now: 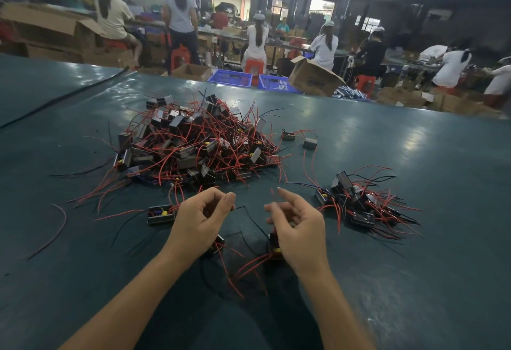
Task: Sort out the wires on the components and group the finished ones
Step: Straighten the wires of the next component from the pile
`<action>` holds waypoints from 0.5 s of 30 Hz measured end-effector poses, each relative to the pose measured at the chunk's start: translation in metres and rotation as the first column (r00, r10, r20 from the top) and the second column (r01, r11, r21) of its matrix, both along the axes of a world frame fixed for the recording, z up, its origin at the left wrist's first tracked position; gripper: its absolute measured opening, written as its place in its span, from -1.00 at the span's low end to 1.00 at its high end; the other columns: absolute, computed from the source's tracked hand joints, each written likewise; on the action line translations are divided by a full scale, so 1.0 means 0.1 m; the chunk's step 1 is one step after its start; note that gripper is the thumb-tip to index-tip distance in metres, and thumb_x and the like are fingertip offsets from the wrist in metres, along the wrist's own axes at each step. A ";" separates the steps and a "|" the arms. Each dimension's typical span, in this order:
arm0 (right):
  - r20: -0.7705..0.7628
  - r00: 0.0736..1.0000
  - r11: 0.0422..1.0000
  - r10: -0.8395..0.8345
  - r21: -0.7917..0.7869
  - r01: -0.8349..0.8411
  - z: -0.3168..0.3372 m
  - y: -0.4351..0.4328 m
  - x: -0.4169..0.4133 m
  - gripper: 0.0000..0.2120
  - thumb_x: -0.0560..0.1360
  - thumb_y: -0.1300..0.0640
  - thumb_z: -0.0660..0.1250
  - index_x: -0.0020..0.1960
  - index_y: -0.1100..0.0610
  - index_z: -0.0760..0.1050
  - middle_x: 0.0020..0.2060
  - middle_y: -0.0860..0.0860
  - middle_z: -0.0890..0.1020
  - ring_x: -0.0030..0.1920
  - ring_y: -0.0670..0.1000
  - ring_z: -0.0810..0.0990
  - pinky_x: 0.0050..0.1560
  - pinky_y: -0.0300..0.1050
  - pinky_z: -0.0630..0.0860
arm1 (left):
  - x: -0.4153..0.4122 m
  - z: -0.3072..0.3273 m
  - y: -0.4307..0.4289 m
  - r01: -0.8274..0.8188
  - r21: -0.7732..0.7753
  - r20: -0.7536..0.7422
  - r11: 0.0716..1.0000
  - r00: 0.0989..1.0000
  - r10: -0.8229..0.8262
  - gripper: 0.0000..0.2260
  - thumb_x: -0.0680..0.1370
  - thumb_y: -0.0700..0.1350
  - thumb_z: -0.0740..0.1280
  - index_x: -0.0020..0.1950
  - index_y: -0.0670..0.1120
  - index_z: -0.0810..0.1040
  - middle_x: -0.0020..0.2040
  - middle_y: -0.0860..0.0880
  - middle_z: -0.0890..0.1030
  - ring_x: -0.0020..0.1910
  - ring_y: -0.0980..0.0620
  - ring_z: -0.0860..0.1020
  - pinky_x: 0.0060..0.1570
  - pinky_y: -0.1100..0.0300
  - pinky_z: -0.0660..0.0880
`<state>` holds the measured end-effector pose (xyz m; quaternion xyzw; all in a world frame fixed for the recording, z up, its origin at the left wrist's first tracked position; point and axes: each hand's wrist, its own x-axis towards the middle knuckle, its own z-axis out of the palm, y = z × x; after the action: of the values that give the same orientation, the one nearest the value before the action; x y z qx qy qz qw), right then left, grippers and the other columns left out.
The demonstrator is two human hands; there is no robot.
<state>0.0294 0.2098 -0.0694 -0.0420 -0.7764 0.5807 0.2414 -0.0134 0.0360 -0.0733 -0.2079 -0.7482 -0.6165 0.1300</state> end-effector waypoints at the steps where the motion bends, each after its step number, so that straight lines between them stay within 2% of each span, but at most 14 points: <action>1: -0.013 0.999 1.000 0.030 0.008 -0.030 0.00 -0.03 0.01 -0.74 0.55 0.23 0.36 0.22 0.06 0.54 -0.23 -0.10 0.71 -0.27 -0.07 0.67 -0.20 -0.22 0.61 | 0.01 0.02 0.02 -0.008 0.018 -0.001 1.000 1.000 0.008 -0.74 0.53 0.10 0.28 -0.25 -0.02 0.58 -0.50 0.06 0.42 -0.52 0.14 0.33 -0.48 0.28 0.30; 2: -0.020 0.998 0.998 0.060 0.017 -0.059 0.00 -0.06 0.01 -0.75 0.55 0.22 0.36 0.21 0.06 0.56 -0.24 -0.11 0.71 -0.27 -0.06 0.67 -0.21 -0.23 0.60 | 0.02 0.03 0.03 -0.011 0.036 0.005 0.999 1.000 0.011 -0.76 0.52 0.10 0.30 -0.25 0.00 0.60 -0.49 0.05 0.46 -0.51 0.13 0.37 -0.47 0.28 0.32; 4: -0.025 0.993 0.993 0.112 0.025 -0.111 -0.01 -0.11 0.01 -0.80 0.55 0.25 0.35 0.14 0.06 0.61 -0.24 -0.13 0.71 -0.26 -0.09 0.68 -0.21 -0.27 0.59 | 0.04 0.06 0.07 -0.007 0.050 0.017 0.999 1.000 0.006 -0.76 0.51 0.11 0.31 -0.24 0.00 0.62 -0.47 0.03 0.49 -0.49 0.05 0.43 -0.45 0.15 0.39; 6: -0.027 0.989 0.990 0.142 0.025 -0.142 0.00 -0.15 0.03 -0.77 0.55 0.28 0.34 0.03 -0.03 0.62 -0.24 -0.14 0.71 -0.26 -0.11 0.68 -0.21 -0.31 0.57 | 0.07 0.07 0.10 -0.013 0.041 0.014 0.999 1.000 0.012 -0.74 0.52 0.10 0.29 -0.23 -0.03 0.62 -0.46 0.06 0.51 -0.50 0.03 0.45 -0.45 0.06 0.42; 7: -0.027 0.988 0.989 0.149 0.022 -0.149 0.00 -0.17 0.03 -0.75 0.55 0.30 0.34 -0.01 -0.05 0.61 -0.25 -0.14 0.70 -0.26 -0.12 0.67 -0.21 -0.31 0.57 | 0.08 0.06 0.11 -0.024 0.029 0.007 0.999 1.000 0.024 -0.73 0.53 0.10 0.26 -0.22 -0.03 0.62 -0.45 0.09 0.51 -0.50 0.07 0.46 -0.46 0.09 0.41; 9: -0.016 0.988 0.988 0.153 -0.006 -0.153 0.01 -0.18 0.04 -0.75 0.55 0.30 0.33 -0.07 -0.05 0.61 -0.27 -0.10 0.70 -0.28 -0.11 0.66 -0.25 -0.29 0.56 | 0.09 0.05 0.13 -0.041 -0.009 -0.013 0.999 0.999 0.040 -0.72 0.57 0.05 0.21 -0.18 -0.05 0.62 -0.46 0.21 0.51 -0.51 0.24 0.44 -0.44 0.38 0.35; 10: -0.008 0.989 0.988 0.149 -0.028 -0.149 0.02 -0.18 0.04 -0.76 0.56 0.30 0.32 -0.09 -0.04 0.61 -0.28 -0.08 0.69 -0.30 -0.09 0.66 -0.27 -0.26 0.57 | 0.09 0.05 0.14 -0.043 -0.027 -0.020 0.999 0.999 0.042 -0.71 0.60 0.01 0.18 -0.14 -0.08 0.62 -0.46 0.26 0.51 -0.48 0.30 0.45 -0.41 0.44 0.34; 12: 0.000 0.991 0.988 0.137 -0.071 -0.136 0.03 -0.18 0.04 -0.79 0.56 0.27 0.32 -0.12 -0.01 0.60 -0.33 -0.04 0.68 -0.34 -0.05 0.64 -0.30 -0.17 0.59 | 0.09 0.03 0.13 -0.029 -0.041 -0.003 0.999 1.000 0.029 -0.71 0.65 -0.06 0.13 -0.03 -0.10 0.62 -0.37 0.34 0.52 -0.37 0.36 0.48 -0.30 0.47 0.36; 15: -0.008 0.993 0.990 0.120 -0.072 -0.120 0.04 -0.18 0.04 -0.84 0.55 0.20 0.35 -0.17 0.00 0.57 -0.37 -0.03 0.64 -0.34 -0.01 0.62 -0.28 0.01 0.62 | 0.08 0.02 0.12 0.022 -0.058 0.014 0.998 1.000 -0.021 -0.75 0.67 -0.16 0.14 0.14 -0.06 0.61 -0.24 0.36 0.52 -0.23 0.33 0.49 -0.15 0.40 0.39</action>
<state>0.0335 0.1915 -0.0649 -0.0029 -0.7556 0.6218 0.2059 -0.0059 0.0475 -0.0711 -0.2154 -0.7644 -0.5973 0.1122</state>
